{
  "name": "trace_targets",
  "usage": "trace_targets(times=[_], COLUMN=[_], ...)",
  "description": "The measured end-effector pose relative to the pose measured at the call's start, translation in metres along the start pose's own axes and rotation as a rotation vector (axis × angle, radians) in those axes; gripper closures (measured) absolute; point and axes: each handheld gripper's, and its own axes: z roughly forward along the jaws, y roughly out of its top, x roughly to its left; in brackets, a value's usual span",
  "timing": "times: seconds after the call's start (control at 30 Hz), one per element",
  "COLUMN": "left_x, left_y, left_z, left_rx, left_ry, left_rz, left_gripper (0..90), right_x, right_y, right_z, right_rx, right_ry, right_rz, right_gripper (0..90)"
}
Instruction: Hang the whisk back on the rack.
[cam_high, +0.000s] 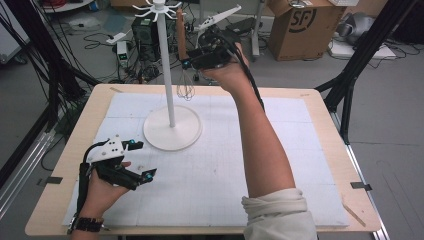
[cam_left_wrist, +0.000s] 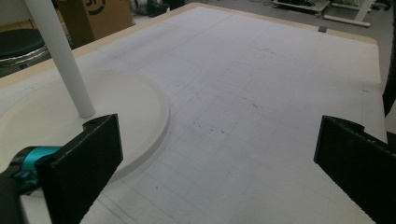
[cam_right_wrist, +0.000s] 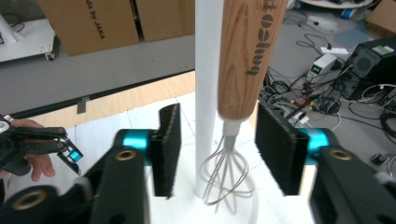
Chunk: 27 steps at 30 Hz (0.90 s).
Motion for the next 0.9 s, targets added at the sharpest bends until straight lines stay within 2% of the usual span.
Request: trace_targets(times=[0.13,0.3,0.37,0.57,0.67,0.83,0.9], left_x=[0.0,-0.001,-0.001,0.0,0.0,-0.001,0.0], left_y=[0.0,0.0,0.0,0.0,0.0,0.0,0.0], left_z=[0.0,0.001,0.001,0.001,0.001,0.001,0.001], left_rx=[0.004,0.004,0.004,0.003,0.003,0.003,0.003], left_ry=[0.0,0.0,0.0,0.0,0.0,-0.001,0.001], left_rz=[0.004,0.003,0.005,0.002,0.001,-0.001,0.003], left_gripper=[1.7,1.7,1.7,1.7,1.7,1.7,1.7], right_x=[0.0,-0.001,-0.001,0.001,0.002,0.007,0.009], right_y=[-0.004,-0.012,-0.015,-0.029,-0.037,-0.052,-0.058], right_z=[-0.01,-0.025,-0.03,-0.046,-0.051,-0.06,-0.063], right_rx=[-0.03,-0.049,-0.059,-0.086,-0.082,-0.085,-0.085], right_ry=[-0.023,-0.01,-0.013,-0.012,-0.026,-0.026,-0.019], right_rz=[0.006,0.023,0.01,0.015,0.012,0.025,0.025], right_gripper=[40.1,41.3,37.9,31.2,27.5,20.5,20.2])
